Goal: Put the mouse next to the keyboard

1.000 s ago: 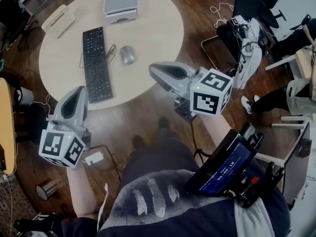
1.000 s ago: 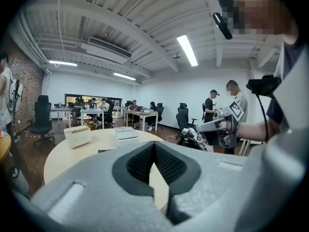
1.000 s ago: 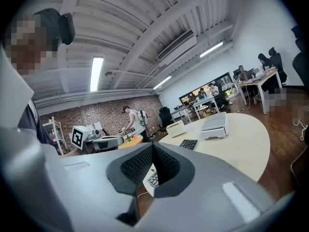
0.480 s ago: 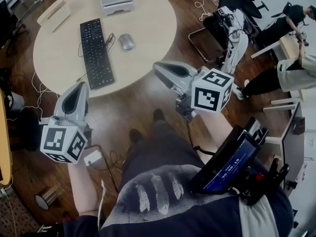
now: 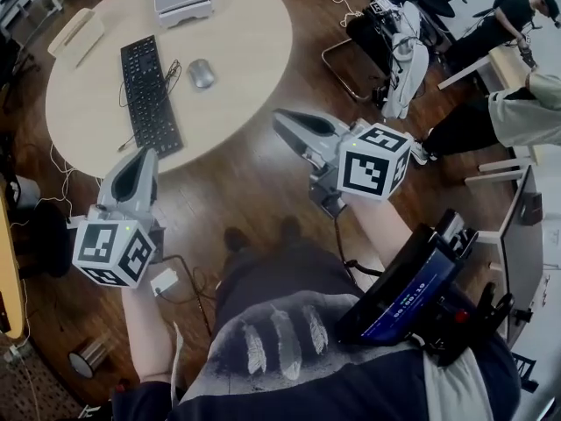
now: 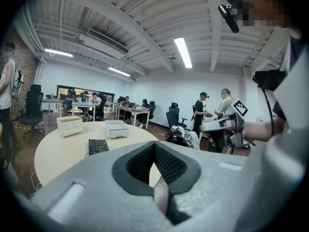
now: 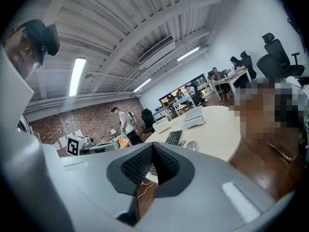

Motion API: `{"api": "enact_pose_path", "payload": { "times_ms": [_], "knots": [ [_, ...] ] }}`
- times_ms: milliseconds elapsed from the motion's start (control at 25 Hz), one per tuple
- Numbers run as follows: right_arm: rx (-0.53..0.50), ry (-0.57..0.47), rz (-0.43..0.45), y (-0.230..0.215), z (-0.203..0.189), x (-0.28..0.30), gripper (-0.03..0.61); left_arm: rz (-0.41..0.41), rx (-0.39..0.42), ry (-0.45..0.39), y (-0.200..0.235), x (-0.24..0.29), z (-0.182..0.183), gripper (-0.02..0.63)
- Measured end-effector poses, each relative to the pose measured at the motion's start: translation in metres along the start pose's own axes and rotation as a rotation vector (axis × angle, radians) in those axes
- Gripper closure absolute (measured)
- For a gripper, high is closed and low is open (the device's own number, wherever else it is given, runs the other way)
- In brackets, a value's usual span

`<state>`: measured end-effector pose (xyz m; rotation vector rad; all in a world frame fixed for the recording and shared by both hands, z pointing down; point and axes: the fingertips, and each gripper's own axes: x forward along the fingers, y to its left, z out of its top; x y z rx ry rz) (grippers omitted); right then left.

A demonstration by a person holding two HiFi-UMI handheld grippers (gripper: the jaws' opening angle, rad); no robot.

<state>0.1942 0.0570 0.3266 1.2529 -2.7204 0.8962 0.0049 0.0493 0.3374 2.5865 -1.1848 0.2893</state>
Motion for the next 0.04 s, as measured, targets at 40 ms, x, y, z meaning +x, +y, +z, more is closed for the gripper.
{"api": "enact_pose_path", "payload": {
  "times_ms": [40],
  "knots": [
    [0.005, -0.008, 0.001, -0.0054, 0.0016, -0.0055, 0.580, 0.002, 0.001, 0.002, -0.0049, 0.0047, 0.0007, 0.615]
  ]
}}
